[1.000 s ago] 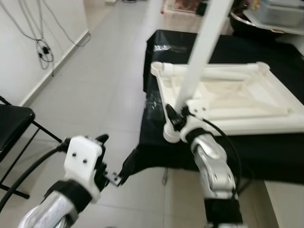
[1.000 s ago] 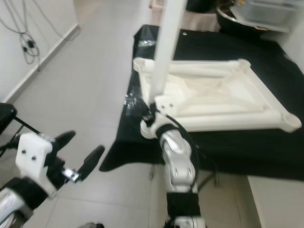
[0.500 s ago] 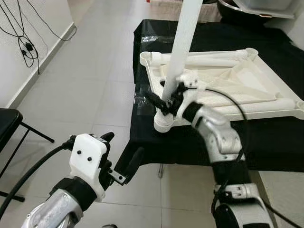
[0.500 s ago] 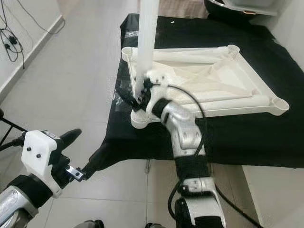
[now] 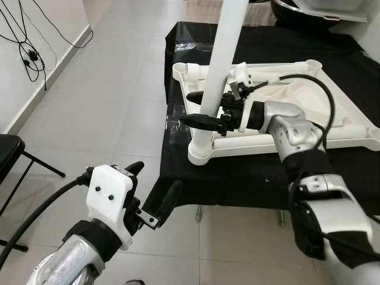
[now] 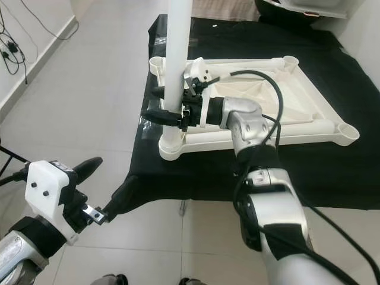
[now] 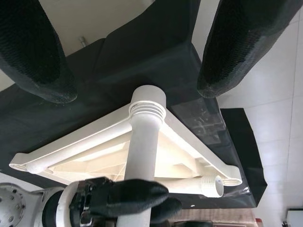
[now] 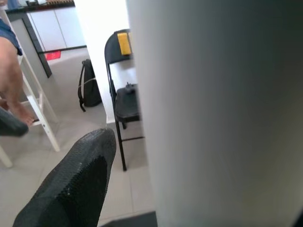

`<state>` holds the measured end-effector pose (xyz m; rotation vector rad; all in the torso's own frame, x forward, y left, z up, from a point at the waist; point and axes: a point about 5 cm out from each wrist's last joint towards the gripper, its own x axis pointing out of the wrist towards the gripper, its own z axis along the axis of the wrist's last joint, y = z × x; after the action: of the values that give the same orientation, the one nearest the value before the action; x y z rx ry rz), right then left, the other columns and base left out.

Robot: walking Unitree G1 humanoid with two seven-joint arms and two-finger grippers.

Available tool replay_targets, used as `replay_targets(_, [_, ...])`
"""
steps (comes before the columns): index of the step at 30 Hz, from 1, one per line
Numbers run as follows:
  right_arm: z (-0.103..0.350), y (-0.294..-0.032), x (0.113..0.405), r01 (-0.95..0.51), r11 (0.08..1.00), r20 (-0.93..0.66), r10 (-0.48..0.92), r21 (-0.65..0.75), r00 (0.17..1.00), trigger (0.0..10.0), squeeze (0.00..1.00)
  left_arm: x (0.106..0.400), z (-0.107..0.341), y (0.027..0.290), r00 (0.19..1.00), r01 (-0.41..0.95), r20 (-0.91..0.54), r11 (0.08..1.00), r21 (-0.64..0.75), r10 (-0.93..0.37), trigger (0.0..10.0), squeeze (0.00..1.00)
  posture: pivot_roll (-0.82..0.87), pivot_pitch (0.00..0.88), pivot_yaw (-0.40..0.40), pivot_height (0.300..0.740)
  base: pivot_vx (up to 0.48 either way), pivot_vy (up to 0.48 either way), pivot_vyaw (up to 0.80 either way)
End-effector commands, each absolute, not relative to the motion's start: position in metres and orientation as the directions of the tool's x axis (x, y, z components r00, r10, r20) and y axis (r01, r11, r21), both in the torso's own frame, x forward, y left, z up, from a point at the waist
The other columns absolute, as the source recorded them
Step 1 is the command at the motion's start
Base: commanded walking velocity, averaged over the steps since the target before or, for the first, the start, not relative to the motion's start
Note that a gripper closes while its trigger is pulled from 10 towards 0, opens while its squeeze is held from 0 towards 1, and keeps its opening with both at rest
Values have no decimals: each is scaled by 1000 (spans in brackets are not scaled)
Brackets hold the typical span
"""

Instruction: Building children table

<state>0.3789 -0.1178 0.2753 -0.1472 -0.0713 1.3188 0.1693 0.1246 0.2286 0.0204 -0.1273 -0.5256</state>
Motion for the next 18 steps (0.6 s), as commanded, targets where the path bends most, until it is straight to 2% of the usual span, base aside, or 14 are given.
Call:
replay_targets(1, [259,-114,381,-966,236,-80,966,-104,244,10000,0,167,228,122,845,520,118,853,45,-521,10000,0,267,213,-102,740,0,0,0])
replay_targets(6, [235,-115,380,-979,202,-106,974,-15,203,10000,0,166,230,122,845,517,131,855,45,-518,10000,0,283,224,-104,740,0,0,0])
replay_targets(7, [230,-115,380,-977,215,-110,971,-1,214,7529,0,166,230,122,846,516,134,856,45,-517,10000,0,284,225,-104,740,0,0,0])
replay_targets(8, [225,-115,381,-974,225,-108,969,15,222,0,0,166,230,122,846,514,135,856,46,-515,10000,0,288,229,-105,740,0,0,0])
replay_targets(14, [223,-115,381,-974,222,-38,975,51,220,0,0,165,229,124,851,506,136,861,47,-507,10000,0,302,233,-100,740,0,0,0])
replay_targets(18, [225,-126,379,-978,198,-6,980,66,198,0,0,165,230,125,854,500,138,865,47,-502,10000,0,301,230,-99,740,0,0,0])
